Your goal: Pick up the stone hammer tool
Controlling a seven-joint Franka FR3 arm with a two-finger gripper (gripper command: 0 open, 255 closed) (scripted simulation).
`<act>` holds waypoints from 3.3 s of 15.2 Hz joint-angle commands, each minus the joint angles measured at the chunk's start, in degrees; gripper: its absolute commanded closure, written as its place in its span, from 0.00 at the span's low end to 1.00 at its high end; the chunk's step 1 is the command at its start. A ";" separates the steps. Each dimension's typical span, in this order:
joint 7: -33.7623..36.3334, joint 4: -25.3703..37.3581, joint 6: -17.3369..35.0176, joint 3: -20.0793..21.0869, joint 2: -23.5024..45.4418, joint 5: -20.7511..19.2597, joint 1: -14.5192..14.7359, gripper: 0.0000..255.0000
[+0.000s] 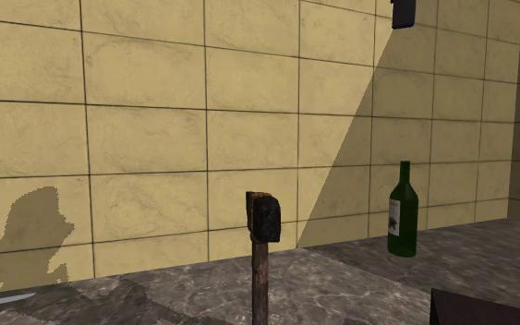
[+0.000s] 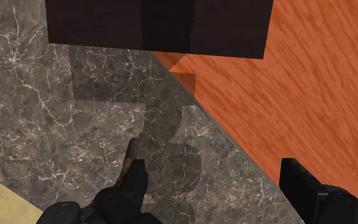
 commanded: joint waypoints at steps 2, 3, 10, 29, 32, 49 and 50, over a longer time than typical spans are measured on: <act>1.11 -0.64 2.11 0.44 1.32 0.07 -0.45 0.00; 2.21 -1.19 4.22 0.87 2.72 0.13 -0.91 0.00; 10.12 -2.88 18.47 3.51 14.33 -0.17 -4.25 0.00; 30.37 4.75 44.51 4.98 46.84 -7.32 -11.27 0.00; 30.58 4.04 46.83 4.96 48.45 -7.59 -11.26 0.00; 30.41 4.60 44.96 4.98 47.14 -7.37 -11.26 1.00; 30.34 4.86 44.18 4.98 46.62 -7.28 -11.27 1.00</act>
